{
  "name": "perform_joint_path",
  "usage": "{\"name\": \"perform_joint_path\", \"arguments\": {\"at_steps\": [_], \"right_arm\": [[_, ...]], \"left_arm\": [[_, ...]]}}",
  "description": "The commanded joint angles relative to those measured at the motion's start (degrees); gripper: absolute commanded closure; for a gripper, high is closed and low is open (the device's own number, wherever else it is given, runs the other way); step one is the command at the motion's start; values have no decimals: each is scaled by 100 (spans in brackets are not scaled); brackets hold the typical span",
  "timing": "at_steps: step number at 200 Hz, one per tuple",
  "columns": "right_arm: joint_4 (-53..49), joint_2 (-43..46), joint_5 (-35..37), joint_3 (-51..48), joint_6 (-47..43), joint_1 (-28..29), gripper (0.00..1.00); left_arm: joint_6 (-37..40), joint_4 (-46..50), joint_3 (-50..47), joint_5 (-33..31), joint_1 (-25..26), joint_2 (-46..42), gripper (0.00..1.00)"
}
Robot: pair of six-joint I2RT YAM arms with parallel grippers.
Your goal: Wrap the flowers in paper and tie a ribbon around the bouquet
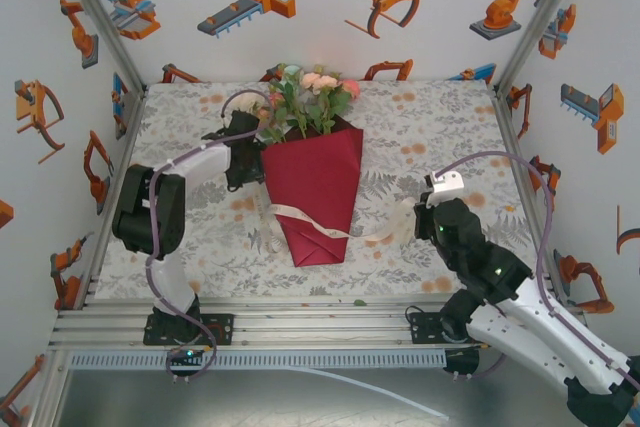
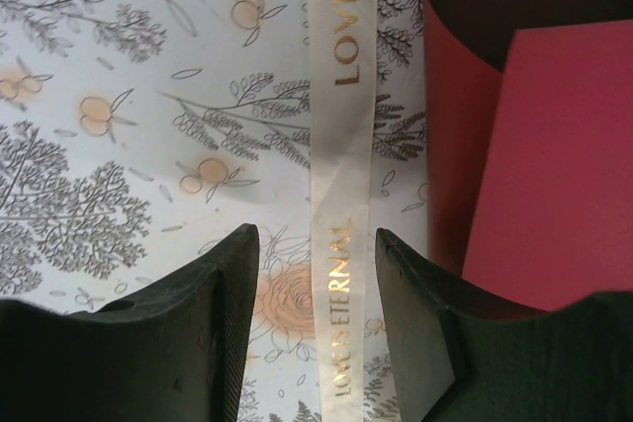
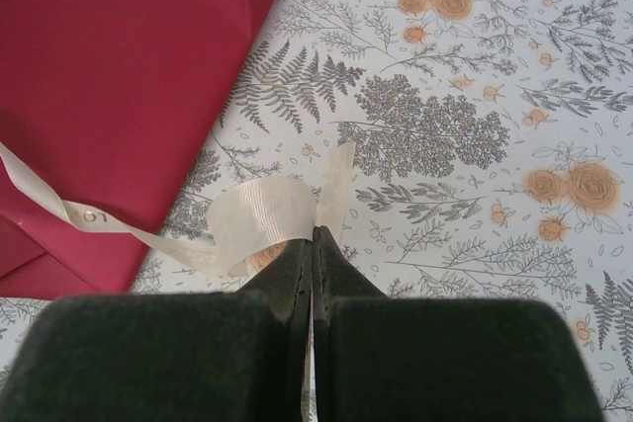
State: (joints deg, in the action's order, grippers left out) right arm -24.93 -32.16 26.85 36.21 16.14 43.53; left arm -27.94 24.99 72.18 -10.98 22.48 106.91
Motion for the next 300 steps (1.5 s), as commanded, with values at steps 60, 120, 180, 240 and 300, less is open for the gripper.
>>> {"name": "perform_joint_path", "arguments": {"at_steps": [60, 120, 180, 240, 300], "right_arm": [[23, 166, 157, 97, 17, -3, 100], [-201, 598, 961, 198, 7, -3, 100], [-820, 2952, 3425, 757, -733, -2, 100], [-680, 3000, 4289, 1195, -1525, -4, 100], [-890, 2289, 2094, 569, -1218, -2, 100]], "left_arm": [[274, 700, 319, 210, 132, 462, 65], [34, 648, -348, -118, -382, -945, 100], [-1466, 533, -1956, 420, -2967, -5470, 100], [-2608, 429, -2396, 1197, -3735, -6407, 100], [-2280, 35, -2657, 1231, -4483, -5405, 100]]}}
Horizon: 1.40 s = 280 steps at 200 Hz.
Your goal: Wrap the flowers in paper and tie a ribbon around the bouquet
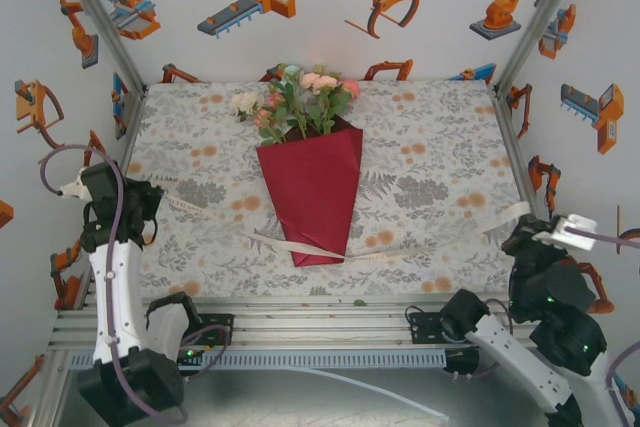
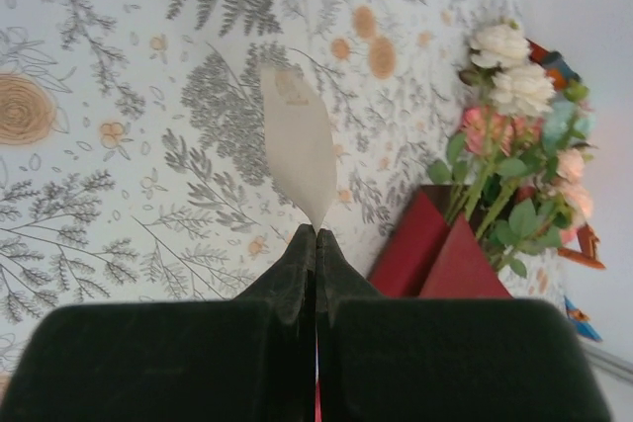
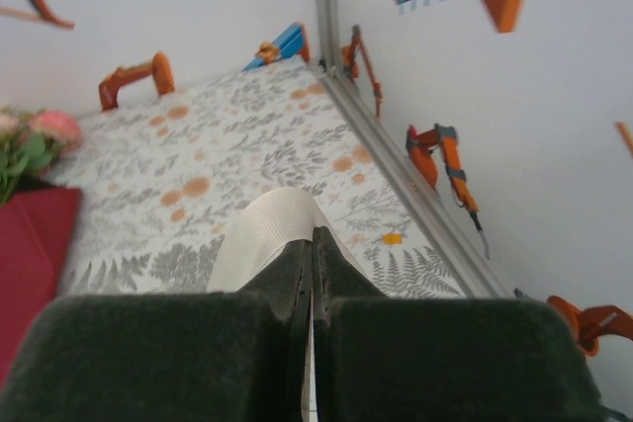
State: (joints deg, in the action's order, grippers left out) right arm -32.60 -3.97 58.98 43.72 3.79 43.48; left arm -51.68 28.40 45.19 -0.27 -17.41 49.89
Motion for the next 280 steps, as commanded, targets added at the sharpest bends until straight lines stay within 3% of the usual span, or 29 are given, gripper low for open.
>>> {"name": "perform_joint_path", "arguments": {"at_steps": [1, 19, 34, 68, 87, 93, 116, 129, 146, 172, 188, 226, 248, 266, 280], "right_arm": [[-137, -550, -1153, -186, 30, 2, 100], [-319, -949, -1774, -278, 354, 2, 100], [-344, -1187, -2548, -432, 429, 2, 100], [-352, -2061, -4420, -567, 475, 2, 100], [-306, -2784, -4698, -545, 619, 2, 100], [-293, -2988, -4398, -533, 794, 1, 100], [-191, -3483, -3078, -510, 1373, -14, 100], [-171, -3631, -2834, -449, 1528, -77, 69], [-174, -3716, -2673, -493, 1719, -392, 59], [159, -3744, -3725, -707, 1997, -1770, 39], [310, -3874, -4548, -688, 2231, -2404, 37], [586, -4235, -6662, -672, 2436, -2434, 38], [1453, -4659, -7757, -995, 2968, -2423, 38], [2390, -5125, -8197, -1169, 3478, -2404, 37], [2868, -5517, -8136, -1162, 3724, -2358, 37]], "left_arm": [[91, -321, 43, 181, -528, 322, 100], [-30, -752, 32, 676, -1320, 747, 100], [37, -1027, 277, 988, -1584, 1304, 100], [541, -1067, 1223, 1647, -1298, 2490, 100], [577, -1059, 1292, 1499, -905, 2636, 100], [605, -1052, 1248, 1358, -773, 2626, 93], [548, -1076, 995, 1022, -519, 2485, 47], [519, -1012, 891, 923, -518, 2289, 34], [598, -839, 858, 825, -403, 1926, 31], [802, -488, 901, 566, 334, 1485, 25], [801, -289, 917, 558, 822, 1274, 22], [717, -472, 564, 972, 2568, 1100, 16], [916, -1164, 303, 1288, 3618, 1543, 11], [1099, -1441, 334, 1129, 4122, 2065, 9], [1162, -1506, 383, 818, 4258, 2451, 9]]}}
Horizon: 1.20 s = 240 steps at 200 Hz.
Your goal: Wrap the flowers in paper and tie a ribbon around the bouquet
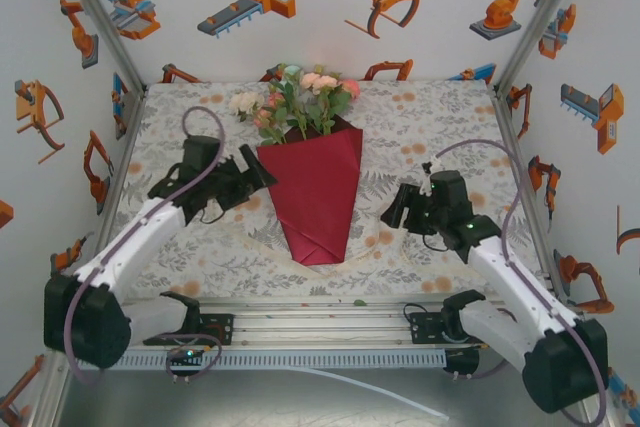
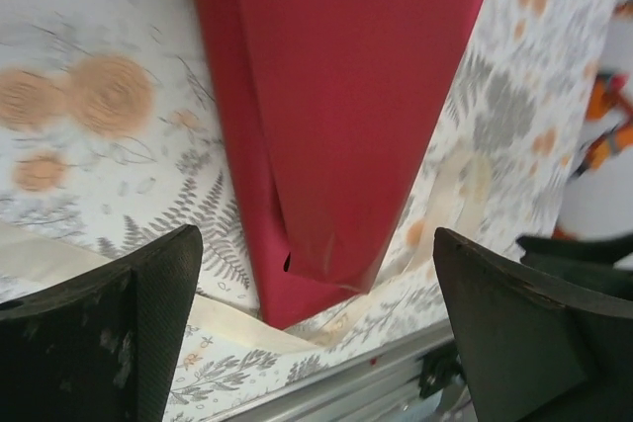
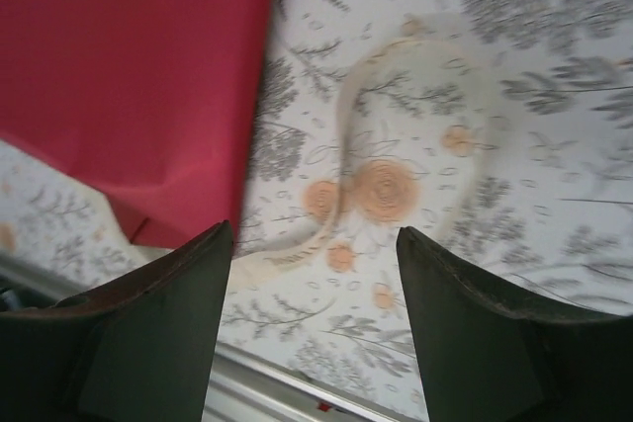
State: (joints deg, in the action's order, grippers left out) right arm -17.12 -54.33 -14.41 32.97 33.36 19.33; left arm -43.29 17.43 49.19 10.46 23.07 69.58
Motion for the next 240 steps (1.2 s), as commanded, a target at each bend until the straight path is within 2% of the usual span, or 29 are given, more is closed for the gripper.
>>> {"name": "perform_joint_path", "arguments": {"at_steps": [1, 22, 38, 71, 96, 163, 191, 213, 240], "right_arm": [[1341, -513, -781, -79, 776, 64, 37], [1517, -1156, -538, 190, 784, 177, 37], [1726, -1645, -440, 339, 764, 266, 37], [2049, -2501, -276, 569, 767, 383, 37], [2478, -2978, -246, 545, 877, 437, 37], [3051, -3934, -403, 657, 1152, 743, 41], [3101, -4022, -413, 752, 1223, 809, 49], [3084, -3985, -476, 878, 1259, 821, 62], [2942, -3774, -562, 1030, 1238, 818, 80]], "left_arm": [[326, -412, -16, -281, 213, 515, 9], [413, -691, -80, -492, 229, 983, 10], [478, -1002, -81, -165, 227, 1372, 19], [422, -1485, -23, 358, 229, 2083, 29], [387, -1641, -57, 343, 227, 2325, 37], [116, -2306, -474, 602, 222, 2845, 50], [18, -2572, -507, 785, 212, 2876, 65], [13, -2476, -379, 819, 198, 2751, 78], [-54, -2325, -254, 873, 104, 2466, 89]]}}
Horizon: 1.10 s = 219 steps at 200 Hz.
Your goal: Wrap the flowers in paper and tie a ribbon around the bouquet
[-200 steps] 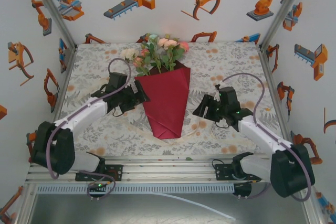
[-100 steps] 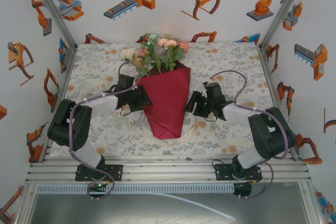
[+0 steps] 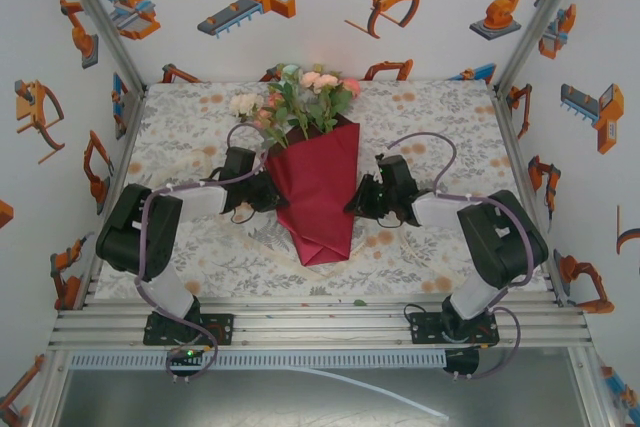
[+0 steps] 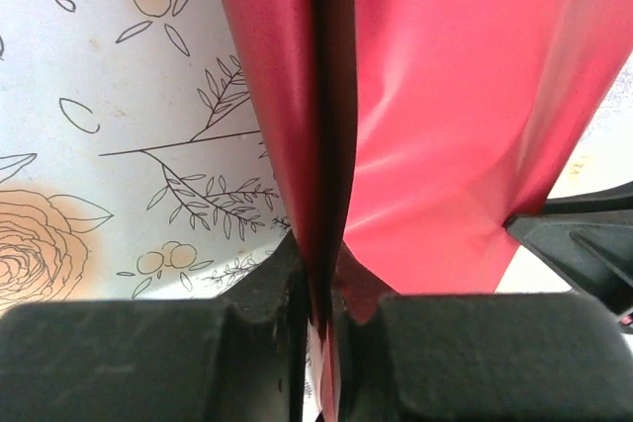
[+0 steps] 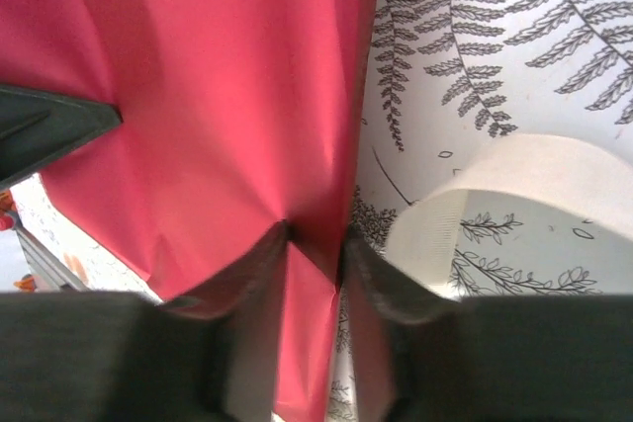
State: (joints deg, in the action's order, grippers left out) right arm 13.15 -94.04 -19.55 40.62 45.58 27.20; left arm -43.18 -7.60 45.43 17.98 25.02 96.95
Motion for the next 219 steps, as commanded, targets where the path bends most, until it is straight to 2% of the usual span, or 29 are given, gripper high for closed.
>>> {"name": "perform_joint_path", "arguments": {"at_steps": [1, 53, 87, 132, 174, 200, 219], "right_arm": [[-98, 208, -49, 268, 14, 35, 80], [-381, 623, -83, 187, -41, 116, 92], [-613, 841, -80, 140, -28, 262, 93], [-780, 1233, 405, -183, 74, 814, 93], [-471, 1070, 621, -578, 334, 1020, 87], [-756, 1204, 723, -519, 275, 1015, 72], [-1254, 1716, 1200, -460, 98, 1007, 66]], "left_arm": [[-71, 178, 123, 129, -97, -280, 89], [-137, 442, 148, 330, -139, -803, 99], [-233, 548, -109, 382, -134, -1295, 99], [-198, 923, -522, 177, -77, -1797, 97], [-211, 747, -850, -1, -68, -1579, 81], [-260, 576, -813, 1, -80, -1347, 72], [-220, 707, -740, -158, -92, -1426, 58]]}}
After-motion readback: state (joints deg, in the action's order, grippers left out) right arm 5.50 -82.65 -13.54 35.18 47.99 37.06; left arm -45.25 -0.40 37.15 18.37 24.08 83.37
